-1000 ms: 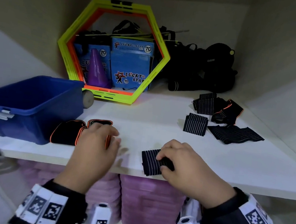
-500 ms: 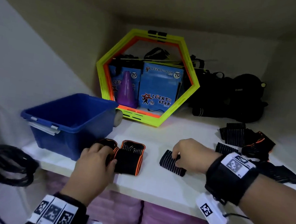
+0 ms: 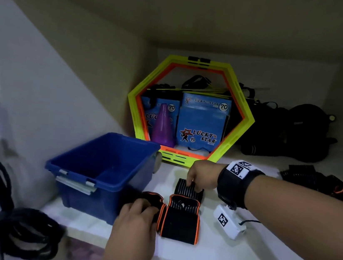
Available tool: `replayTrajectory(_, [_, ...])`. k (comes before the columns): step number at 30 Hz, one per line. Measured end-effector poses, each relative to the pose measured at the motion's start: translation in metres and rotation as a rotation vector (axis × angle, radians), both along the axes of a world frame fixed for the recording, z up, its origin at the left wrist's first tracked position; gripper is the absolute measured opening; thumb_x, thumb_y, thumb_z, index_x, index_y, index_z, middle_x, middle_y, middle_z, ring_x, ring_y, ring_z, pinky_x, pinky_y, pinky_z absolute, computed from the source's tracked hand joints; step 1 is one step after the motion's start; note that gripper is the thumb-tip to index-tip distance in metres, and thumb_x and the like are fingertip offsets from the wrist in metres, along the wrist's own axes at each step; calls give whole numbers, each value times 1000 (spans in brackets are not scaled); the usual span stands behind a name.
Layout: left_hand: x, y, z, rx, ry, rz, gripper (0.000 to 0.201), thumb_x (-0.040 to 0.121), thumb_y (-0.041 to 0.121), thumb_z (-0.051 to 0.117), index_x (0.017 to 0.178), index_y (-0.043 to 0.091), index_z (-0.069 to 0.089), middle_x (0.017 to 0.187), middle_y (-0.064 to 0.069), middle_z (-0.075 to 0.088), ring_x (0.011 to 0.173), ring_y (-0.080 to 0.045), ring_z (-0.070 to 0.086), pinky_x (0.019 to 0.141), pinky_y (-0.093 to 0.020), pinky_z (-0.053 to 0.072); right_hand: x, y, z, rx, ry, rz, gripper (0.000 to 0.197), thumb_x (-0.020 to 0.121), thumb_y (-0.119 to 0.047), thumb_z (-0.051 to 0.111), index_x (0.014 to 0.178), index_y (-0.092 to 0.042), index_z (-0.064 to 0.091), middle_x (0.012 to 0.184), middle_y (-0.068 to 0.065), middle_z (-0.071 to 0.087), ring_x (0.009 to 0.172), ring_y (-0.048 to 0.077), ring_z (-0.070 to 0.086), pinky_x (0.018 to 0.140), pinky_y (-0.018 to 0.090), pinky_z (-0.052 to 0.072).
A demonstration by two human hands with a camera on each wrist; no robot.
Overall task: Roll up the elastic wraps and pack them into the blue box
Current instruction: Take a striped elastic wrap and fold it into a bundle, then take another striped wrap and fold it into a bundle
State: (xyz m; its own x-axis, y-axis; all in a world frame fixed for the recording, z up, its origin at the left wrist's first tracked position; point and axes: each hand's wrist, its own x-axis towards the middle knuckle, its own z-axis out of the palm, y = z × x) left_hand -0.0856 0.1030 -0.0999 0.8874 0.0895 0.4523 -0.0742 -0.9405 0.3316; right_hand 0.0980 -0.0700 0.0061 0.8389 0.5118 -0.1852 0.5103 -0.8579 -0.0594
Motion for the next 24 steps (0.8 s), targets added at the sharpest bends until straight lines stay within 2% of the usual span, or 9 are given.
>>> replayTrajectory(2, [2,4,-2,-15,7,-27,35,67,25,79,100,32,73,106,11,62,84,-18,54,65,-35,55,6,16,2,-18,25,28,38,77,-8,74,109,-28,75,113,-2,69,102,20,63,87,33,55])
replayTrajectory(4, [4,7,-3,-29,5,-50,40,59,26,83,97,33,73,103,12,62,81,-17,56,61,-33,55,11,30,4,-27,53,50,40,77,-7,74,110,-29,74,114,-3,68,105,20,62,91,36,55])
replayTrajectory(7, [5,9,-7,-16,-14,-95,49,50,27,87,95,36,69,102,12,62,78,-19,60,56,-33,55,18,47,5,-36,97,81,38,77,-9,75,109,-30,75,113,-3,71,105,22,65,91,38,56])
replayTrajectory(10, [7,12,-11,-16,-51,-104,48,51,31,85,97,37,71,105,13,61,80,-18,60,57,-33,55,22,60,3,-23,136,107,37,79,-6,71,107,-30,76,114,-3,71,107,23,65,94,41,55])
replayTrajectory(14, [8,14,-14,0,-77,-124,47,51,34,79,98,37,71,107,14,60,86,-16,50,57,-34,53,20,70,4,12,155,134,42,84,0,61,111,-28,75,116,-6,66,108,20,60,93,35,53])
replayTrajectory(17, [8,17,-12,24,-61,-105,48,50,36,78,97,38,71,107,14,61,86,-15,52,57,-32,52,18,69,6,52,195,126,40,85,-1,59,113,-27,74,116,0,69,96,19,63,84,33,54])
replayTrajectory(19, [6,16,-7,52,-45,-93,43,54,38,75,97,39,71,107,15,61,85,-16,58,58,-32,52,15,62,9,152,228,78,39,86,0,57,114,-23,74,113,5,70,86,16,62,78,33,56])
replayTrajectory(22, [4,10,9,34,41,-69,30,81,40,60,111,41,65,120,20,52,103,-14,51,81,-33,50,10,40,18,323,248,-29,37,87,4,54,115,-14,71,105,7,68,91,17,65,83,36,58])
replayTrajectory(24, [5,10,19,-14,7,-100,24,88,41,56,111,39,64,118,20,50,104,-12,49,85,-31,48,5,16,25,383,227,-75,32,90,1,56,115,-13,69,109,10,70,93,18,67,83,37,59])
